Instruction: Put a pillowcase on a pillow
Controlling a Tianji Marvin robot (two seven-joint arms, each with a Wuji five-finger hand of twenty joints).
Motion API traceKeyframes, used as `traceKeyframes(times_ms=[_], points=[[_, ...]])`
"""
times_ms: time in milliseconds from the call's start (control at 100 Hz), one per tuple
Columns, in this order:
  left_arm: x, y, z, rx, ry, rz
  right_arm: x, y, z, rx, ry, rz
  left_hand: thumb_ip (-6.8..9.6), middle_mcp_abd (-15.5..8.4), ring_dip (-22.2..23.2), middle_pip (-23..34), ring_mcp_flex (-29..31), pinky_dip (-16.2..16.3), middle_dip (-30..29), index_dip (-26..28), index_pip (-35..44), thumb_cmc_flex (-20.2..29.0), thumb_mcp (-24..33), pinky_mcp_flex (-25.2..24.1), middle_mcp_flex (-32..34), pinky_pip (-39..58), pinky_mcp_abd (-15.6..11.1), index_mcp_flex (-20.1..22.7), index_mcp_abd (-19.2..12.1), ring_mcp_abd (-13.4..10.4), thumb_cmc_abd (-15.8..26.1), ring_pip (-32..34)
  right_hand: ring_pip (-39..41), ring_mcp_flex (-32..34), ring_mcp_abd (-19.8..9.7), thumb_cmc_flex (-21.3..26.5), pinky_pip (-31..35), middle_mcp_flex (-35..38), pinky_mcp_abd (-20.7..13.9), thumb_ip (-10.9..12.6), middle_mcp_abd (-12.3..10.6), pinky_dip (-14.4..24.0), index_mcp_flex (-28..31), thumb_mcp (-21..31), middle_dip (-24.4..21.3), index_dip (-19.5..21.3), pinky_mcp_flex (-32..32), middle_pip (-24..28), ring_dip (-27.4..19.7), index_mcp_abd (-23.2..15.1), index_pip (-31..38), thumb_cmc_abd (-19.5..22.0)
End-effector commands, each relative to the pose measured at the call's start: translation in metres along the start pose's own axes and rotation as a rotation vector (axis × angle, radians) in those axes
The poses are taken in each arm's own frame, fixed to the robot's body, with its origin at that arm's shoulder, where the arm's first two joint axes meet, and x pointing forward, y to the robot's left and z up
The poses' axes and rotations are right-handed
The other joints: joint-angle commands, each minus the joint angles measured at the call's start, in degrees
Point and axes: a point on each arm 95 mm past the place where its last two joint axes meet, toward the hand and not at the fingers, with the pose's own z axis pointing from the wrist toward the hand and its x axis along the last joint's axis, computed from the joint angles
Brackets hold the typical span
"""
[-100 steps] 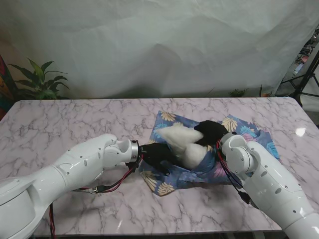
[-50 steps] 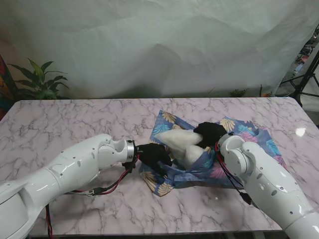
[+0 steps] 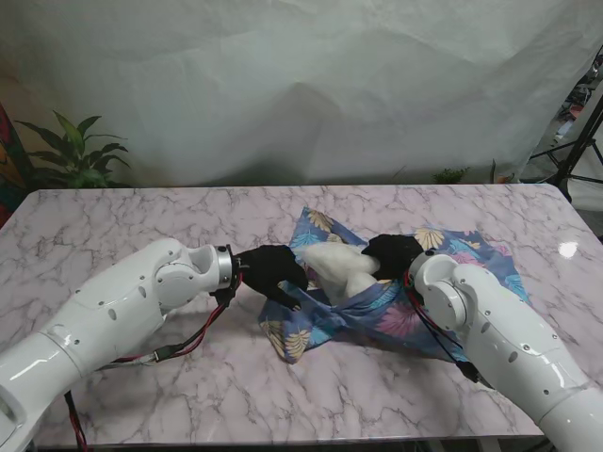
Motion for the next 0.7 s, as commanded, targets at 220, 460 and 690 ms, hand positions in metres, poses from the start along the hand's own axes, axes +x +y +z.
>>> traceKeyframes(times_ms=[220, 460, 690], points=[[-0.002, -0.013, -0.016, 0.135, -0.040, -0.120, -0.010, -0.029, -0.002, 0.072, -0.014, 0.004, 1.36, 0.32, 1.07, 4.80, 14.41, -7.99, 19.08, 6.15, 15.86, 10.31, 4.33, 11.78, 16.65, 7.63, 5.35, 2.76, 22.11, 4.90, -10.13, 5.36, 4.72, 2.94, -0.35, 9.58, 1.22, -0.78, -10.32, 4.69, -1.39, -0.21, 3.83, 9.13, -0.35, 2.09, -0.22, 2.53, 1.38, -10.23, 7.70, 1.82], [0.010, -0.027, -0.009, 0.240, -0.036, -0.112, -0.001, -0.025, 0.007, 0.037, -0.010, 0.050, 1.88, 4.91, 21.53, 6.10, 16.03, -5.58, 32.17, 14.15, 13.36, 21.86, -4.21, 20.07, 8.20, 16.43, 5.12, -7.63, 28.65, 3.73, -8.15, 27.92, 4.63, 2.83, -0.47, 9.22, 1.12, -0.77, -10.29, 4.59, -1.74, -0.28, 3.70, 9.11, -0.52, 1.89, -0.26, 2.37, 1.37, -10.71, 7.61, 1.71], [0.022, -0.052, 0.003, 0.312, -0.029, 0.033, 0.014, -0.023, 0.021, 0.020, 0.025, 0.073, 2.04, 4.94, 24.04, 7.48, 15.68, -3.11, 32.74, 15.66, 13.33, 22.60, -4.61, 18.90, 7.75, 18.08, 2.18, -7.83, 29.21, 2.34, -7.90, 31.52, 4.53, 2.90, -0.31, 9.03, 1.05, -0.29, -9.96, 4.61, -1.85, -0.34, 4.14, 9.33, -0.78, 1.39, -0.32, 2.22, 1.32, -10.89, 7.36, 1.08]])
